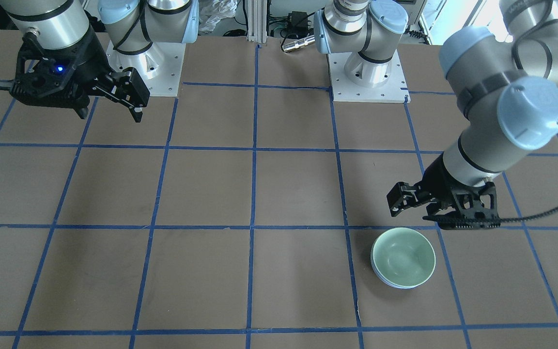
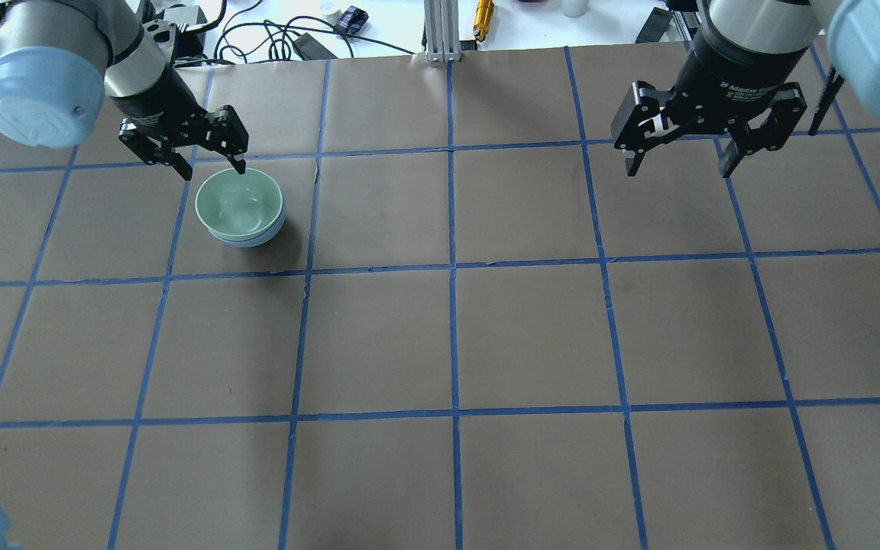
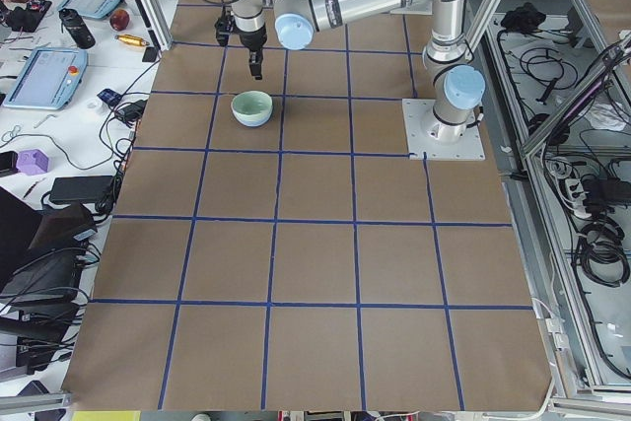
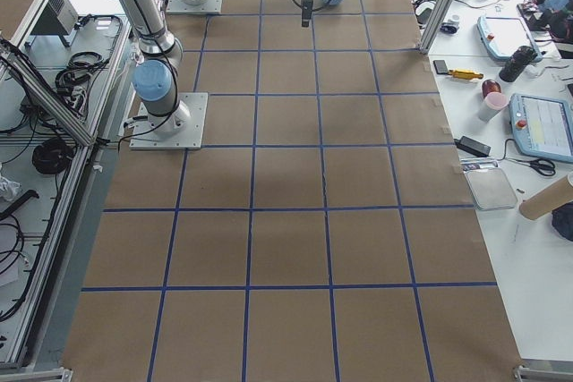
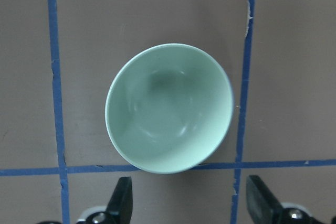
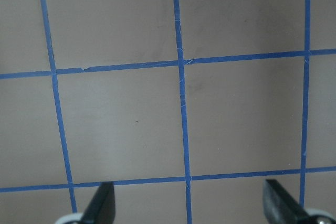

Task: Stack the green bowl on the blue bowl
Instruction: 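Open the left gripper and raise it away from the bowls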

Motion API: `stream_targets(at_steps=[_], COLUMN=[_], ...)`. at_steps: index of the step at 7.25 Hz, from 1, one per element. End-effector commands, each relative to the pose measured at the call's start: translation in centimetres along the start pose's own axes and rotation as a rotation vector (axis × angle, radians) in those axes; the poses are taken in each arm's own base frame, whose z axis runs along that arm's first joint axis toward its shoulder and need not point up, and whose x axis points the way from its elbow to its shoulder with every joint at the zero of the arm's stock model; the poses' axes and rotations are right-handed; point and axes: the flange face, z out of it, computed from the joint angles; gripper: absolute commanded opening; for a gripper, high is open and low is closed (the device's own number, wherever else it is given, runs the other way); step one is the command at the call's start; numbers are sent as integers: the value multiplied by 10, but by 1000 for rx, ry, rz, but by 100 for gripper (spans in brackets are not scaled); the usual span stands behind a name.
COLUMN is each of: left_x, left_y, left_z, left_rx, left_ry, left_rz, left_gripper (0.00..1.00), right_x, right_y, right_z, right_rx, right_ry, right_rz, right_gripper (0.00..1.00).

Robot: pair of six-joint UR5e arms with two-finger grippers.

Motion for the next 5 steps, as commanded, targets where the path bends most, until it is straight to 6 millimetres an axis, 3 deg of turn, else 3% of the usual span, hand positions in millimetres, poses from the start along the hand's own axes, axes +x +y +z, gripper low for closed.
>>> stream_targets(at_steps=[1, 3, 5], left_x=[60, 68, 67], left_y=[65, 93, 103], left_z=[-63, -91, -100], left_rx=[9, 25, 23], left_ry=[-52, -45, -48], left_rz=[-11, -31, -29], left_gripper=[82, 92, 93], right_x=[0, 0, 0], right_y=[0, 0, 0], right_z=[0, 0, 0], right_rx=[0, 0, 0], right_ry=[0, 0, 0], right_rz=[0, 0, 0], right_gripper=[100, 100, 100])
